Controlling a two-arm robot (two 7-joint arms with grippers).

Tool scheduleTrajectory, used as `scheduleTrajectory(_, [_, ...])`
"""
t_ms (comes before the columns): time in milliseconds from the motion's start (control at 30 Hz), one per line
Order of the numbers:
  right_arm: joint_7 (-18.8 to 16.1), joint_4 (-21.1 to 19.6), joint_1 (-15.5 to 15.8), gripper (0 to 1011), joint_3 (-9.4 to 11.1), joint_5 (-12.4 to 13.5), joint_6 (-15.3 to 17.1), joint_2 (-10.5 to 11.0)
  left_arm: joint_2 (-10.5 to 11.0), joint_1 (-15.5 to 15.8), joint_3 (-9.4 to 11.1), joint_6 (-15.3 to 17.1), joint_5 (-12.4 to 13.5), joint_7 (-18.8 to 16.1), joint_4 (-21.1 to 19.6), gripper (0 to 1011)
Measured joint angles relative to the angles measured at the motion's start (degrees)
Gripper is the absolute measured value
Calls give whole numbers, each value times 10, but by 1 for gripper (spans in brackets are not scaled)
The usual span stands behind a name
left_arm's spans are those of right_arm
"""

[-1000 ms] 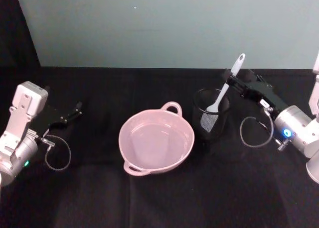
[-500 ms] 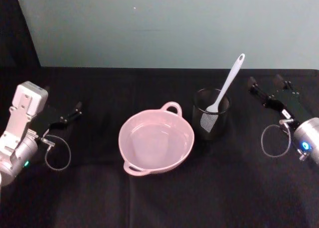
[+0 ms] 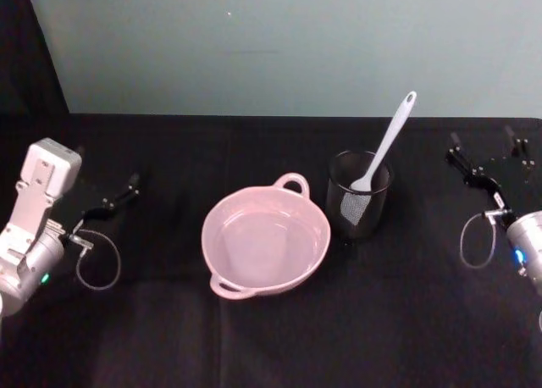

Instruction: Use the one hand to pick up the spoon and stir the clear water in the bowl.

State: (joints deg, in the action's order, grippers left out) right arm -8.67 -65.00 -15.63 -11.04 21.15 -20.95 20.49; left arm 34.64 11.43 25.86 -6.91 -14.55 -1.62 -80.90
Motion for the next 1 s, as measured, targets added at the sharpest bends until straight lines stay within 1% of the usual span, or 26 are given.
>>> scheduleTrajectory(33, [6,8,-3,1003,1,-9,-5,-4,0,0,0,0,0,0,0,1011])
scheduleTrajectory(133, [12,21,-8,1003,2,-17,-6,-9,0,0,0,0,0,0,0,1011])
scheduleTrajectory(267, [18,39,-18,1002,4,-26,-2,-16,0,0,0,0,0,0,0,1011])
scheduleTrajectory(300, [21,50,-23,1003,6,-30,2,-20,0,0,0,0,0,0,0,1011])
scheduleTrajectory(600, [21,77,-38,1003,16,-39,3,-32,0,0,0,0,0,0,0,1011])
scheduleTrajectory(1000, [22,77,-38,1003,15,-39,3,-32,0,0,0,0,0,0,0,1011])
